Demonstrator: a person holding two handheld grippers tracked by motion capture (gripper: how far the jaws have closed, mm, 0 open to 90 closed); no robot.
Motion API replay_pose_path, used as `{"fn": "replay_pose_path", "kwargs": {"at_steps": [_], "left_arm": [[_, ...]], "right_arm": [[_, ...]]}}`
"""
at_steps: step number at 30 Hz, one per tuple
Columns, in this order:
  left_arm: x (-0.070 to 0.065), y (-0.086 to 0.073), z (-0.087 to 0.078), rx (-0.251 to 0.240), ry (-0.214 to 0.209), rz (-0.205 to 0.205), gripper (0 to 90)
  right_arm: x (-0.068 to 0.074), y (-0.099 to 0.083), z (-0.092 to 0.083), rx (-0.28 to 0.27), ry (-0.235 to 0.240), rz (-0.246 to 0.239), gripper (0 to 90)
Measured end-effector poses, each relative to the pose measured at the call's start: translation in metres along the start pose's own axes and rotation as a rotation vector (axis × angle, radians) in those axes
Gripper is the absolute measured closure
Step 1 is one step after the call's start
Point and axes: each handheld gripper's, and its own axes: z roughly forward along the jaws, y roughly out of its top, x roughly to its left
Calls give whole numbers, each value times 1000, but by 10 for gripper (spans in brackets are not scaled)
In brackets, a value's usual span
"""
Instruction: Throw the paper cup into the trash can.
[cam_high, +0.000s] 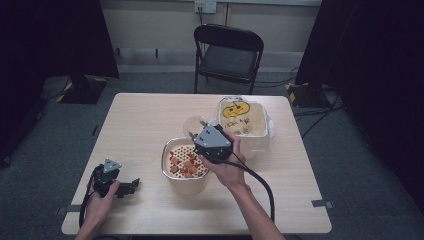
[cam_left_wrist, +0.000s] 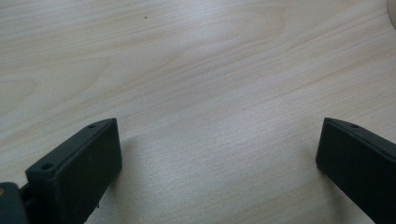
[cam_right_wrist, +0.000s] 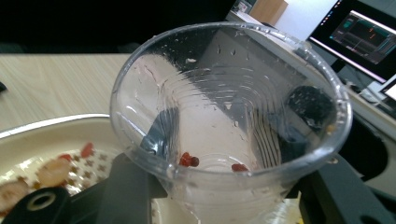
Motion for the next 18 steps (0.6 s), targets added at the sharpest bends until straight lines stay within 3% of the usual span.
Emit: {"fn": "replay_pose_path", "kwargs": {"at_steps": [1,2,3,4,7,8,11,14,18], "left_arm": [[0,0,0,0,0,1,0],[0,0,0,-3,-1,-5,0],[0,0,0,-3,-1,-5,0],[0,0,0,-3,-2,-6,0],[0,0,0,0,0,0,0],[0,0,0,0,0,0,0],[0,0,0,-2,-2,-5,0],[0,0,0,-3,-2,-6,0],[0,0,0,0,1,0,0]], "right_arm": [[-1,-1,0,-8,10,33,528],[-4,-2,1,-35,35,101,529],[-4,-2,1,-35,35,101,529],[-7,-3,3,-54,53,154,529],[-11,-4,4,-79,84,214,529],[-11,-4,4,-79,84,214,529],[-20,-4,3,-117,104,292,528],[-25,-3,1,-145,109,320,528],[-32,-2,-3,-157,92,324,527]]}}
